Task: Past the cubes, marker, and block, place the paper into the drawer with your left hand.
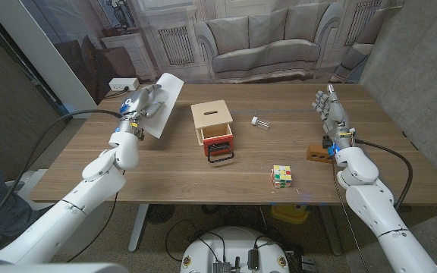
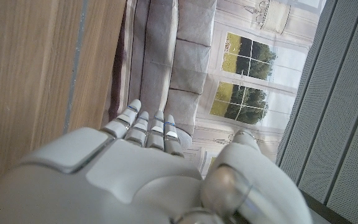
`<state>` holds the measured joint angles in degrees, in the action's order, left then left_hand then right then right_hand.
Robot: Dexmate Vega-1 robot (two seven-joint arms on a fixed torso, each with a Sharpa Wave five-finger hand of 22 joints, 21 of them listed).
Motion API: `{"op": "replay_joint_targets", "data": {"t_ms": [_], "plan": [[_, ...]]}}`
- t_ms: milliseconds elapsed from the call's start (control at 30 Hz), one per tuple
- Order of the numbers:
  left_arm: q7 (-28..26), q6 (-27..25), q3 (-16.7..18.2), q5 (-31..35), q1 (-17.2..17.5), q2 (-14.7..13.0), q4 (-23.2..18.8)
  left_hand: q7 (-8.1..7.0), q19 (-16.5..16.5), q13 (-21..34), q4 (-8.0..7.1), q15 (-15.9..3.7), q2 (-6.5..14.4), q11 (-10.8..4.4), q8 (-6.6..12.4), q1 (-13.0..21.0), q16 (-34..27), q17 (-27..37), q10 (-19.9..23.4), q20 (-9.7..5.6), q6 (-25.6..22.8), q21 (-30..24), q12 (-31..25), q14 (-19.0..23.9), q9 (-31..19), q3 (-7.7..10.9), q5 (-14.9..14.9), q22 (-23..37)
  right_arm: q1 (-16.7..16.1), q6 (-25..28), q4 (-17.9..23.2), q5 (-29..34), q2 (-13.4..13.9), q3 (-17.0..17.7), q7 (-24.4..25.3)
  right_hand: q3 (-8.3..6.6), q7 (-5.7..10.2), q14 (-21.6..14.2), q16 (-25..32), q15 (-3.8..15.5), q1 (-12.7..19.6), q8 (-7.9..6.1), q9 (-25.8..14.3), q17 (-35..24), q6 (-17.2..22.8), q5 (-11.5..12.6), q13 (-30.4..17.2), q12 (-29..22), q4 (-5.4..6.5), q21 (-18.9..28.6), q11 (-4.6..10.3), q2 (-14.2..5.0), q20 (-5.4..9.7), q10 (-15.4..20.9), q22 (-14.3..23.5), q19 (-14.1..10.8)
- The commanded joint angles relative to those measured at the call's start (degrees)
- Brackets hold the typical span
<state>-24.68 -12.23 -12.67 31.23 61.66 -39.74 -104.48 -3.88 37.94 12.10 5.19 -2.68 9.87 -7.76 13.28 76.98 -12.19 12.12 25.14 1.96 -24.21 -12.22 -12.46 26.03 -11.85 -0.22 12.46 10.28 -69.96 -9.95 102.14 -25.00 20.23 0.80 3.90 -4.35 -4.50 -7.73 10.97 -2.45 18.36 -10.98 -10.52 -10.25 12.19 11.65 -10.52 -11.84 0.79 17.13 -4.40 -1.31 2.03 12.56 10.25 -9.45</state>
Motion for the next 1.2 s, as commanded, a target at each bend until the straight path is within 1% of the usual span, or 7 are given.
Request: {"op": "replay_joint_targets", "data": {"t_ms": [33, 267, 567, 867, 1200], "plan": [[-1.95, 4.89, -0.38, -1.82, -0.56, -1.0, 0.25, 0.21, 0.3, 0.16, -0.12, -4.63, -0.25, -0.21, -0.12, 0.13, -0.04, 0.2, 0.66, -0.01, -0.61, -0.26, 0.01, -0.01, -0.2, 0.16, -0.23, 0.07, -1.0, -0.25, 1.02, -0.07, 0.11, 0.5, 0.72, 0.2, -0.08, -0.6, -0.15, -0.02, 0.19, -0.13, -0.22, -0.29, 0.22, -0.11, -0.18, -0.34, -0.09, -0.38, -0.05, -0.22, 0.05, 0.13, 0.21, -0.69], [-2.86, 6.25, -1.4, -1.46, -1.05, -1.63, 0.16, 0.2, 0.33, 0.16, -0.28, -4.61, -0.28, -0.21, -0.17, -0.01, 0.0, 0.19, 0.61, -0.01, -0.62, -0.23, 0.08, 0.01, -0.2, 0.23, -0.34, 0.05, -1.24, -0.32, 1.25, 0.0, 0.13, 0.52, 1.06, 0.25, -0.12, -0.6, -0.15, -0.04, 0.17, -0.15, -0.22, -0.29, 0.26, -0.12, -0.18, -0.34, -0.09, -0.48, 0.01, -0.22, 0.04, 0.13, 0.21, -0.73], [-3.67, 7.0, -2.56, -0.54, -1.31, -2.46, -0.31, 0.23, 0.4, 0.17, -0.89, -4.59, -0.18, -0.26, -0.2, -0.77, -0.01, 0.21, 0.69, 0.04, -0.73, -0.21, 0.12, 0.09, -0.21, 0.18, -0.49, 0.05, -1.32, -0.75, 0.98, 0.13, -0.05, 0.37, 1.23, 0.33, -0.04, -0.63, -0.14, -0.02, 0.12, -0.14, -0.22, -0.29, 0.25, -0.13, -0.18, -0.34, -0.11, -0.63, -0.03, -0.19, 0.05, 0.13, 0.22, -0.8], [-4.42, 9.43, -2.92, -1.93, -1.2, -3.02, -0.47, 0.17, 0.27, 0.17, -1.22, -4.51, -0.19, -0.11, -0.26, -1.14, 0.09, 0.21, 0.73, -0.06, -0.72, -0.12, 0.15, -0.08, -0.21, 0.2, -0.57, 0.04, -1.44, -0.95, 1.06, 0.25, -0.05, 0.39, 1.41, 0.42, -0.02, -0.63, -0.15, -0.05, 0.07, -0.12, -0.22, -0.3, 0.22, -0.14, -0.18, -0.33, -0.12, -0.77, 0.02, -0.16, 0.05, 0.11, 0.23, -0.86], [-5.0, 11.23, -3.71, -2.71, -1.47, -3.52, -0.87, 0.18, 0.29, 0.17, -1.48, -4.49, -0.19, -0.26, -0.29, -1.38, 0.13, 0.2, 0.73, -0.1, -0.84, -0.08, 0.22, -0.07, -0.21, 0.33, -0.64, 0.03, -1.36, -1.12, 0.8, 0.0, 0.01, 0.62, 1.3, 0.5, -0.04, -0.62, -0.17, 0.0, 0.05, -0.13, -0.22, -0.29, 0.22, -0.13, -0.18, -0.33, -0.15, -0.96, -0.01, -0.16, 0.04, 0.12, 0.23, -0.92]]}}
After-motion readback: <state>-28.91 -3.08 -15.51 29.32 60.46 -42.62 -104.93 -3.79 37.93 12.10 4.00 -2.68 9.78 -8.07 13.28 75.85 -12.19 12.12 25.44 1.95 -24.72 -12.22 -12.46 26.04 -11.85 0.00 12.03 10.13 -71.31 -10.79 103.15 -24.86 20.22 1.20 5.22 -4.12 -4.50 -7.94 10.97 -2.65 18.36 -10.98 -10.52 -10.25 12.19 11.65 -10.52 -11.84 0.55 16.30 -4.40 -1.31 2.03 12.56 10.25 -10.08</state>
